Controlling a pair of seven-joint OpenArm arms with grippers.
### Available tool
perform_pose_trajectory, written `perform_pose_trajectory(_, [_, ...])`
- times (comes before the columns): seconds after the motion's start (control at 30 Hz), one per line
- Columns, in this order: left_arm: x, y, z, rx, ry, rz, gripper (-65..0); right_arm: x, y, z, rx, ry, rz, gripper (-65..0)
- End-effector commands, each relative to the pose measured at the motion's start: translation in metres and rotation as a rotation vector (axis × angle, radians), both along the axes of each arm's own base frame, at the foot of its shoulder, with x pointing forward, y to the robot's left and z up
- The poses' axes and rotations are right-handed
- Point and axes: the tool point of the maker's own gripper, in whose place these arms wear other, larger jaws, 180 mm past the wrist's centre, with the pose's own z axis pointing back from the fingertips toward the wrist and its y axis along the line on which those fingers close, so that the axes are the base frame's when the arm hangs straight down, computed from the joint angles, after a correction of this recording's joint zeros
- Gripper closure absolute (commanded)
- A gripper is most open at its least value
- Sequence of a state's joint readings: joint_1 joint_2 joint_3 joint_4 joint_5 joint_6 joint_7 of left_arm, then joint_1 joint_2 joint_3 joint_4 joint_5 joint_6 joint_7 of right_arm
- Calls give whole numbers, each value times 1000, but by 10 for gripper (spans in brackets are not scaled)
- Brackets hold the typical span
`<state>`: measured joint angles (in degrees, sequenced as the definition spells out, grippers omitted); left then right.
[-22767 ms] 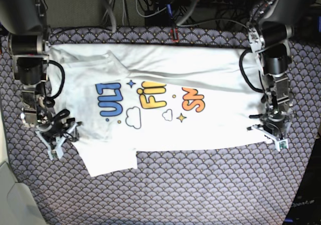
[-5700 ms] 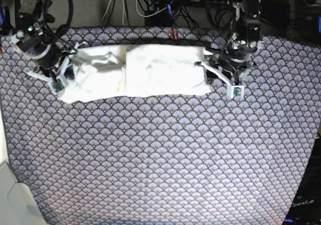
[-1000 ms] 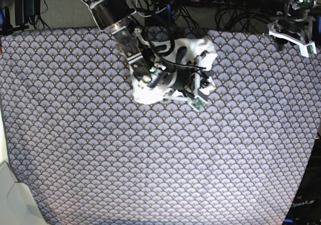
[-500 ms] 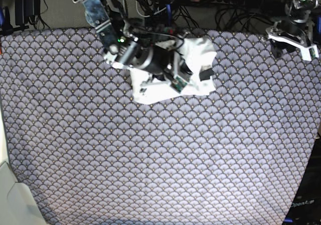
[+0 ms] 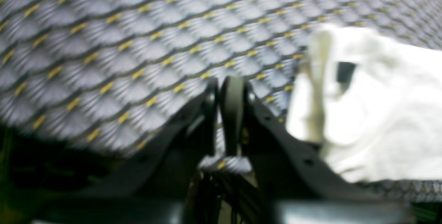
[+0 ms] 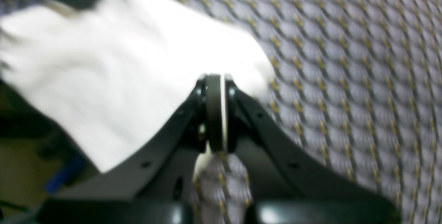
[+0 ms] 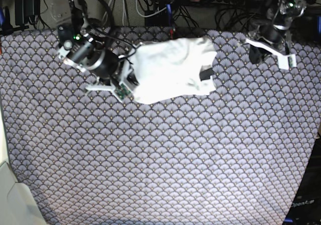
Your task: Fold the T-shirt properly
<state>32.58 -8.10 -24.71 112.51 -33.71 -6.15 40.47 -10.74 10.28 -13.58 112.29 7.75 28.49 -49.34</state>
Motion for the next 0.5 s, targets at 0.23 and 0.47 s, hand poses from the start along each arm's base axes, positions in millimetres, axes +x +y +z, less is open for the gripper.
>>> perform_pose_trajectory(0.23, [21, -22, 15, -36, -74, -49, -220, 3, -20, 3, -54, 7, -23, 0])
perform_pose_trajectory(0.47, [28, -38, 16, -61, -86, -82, -232, -1, -4, 7, -34, -5, 44, 0])
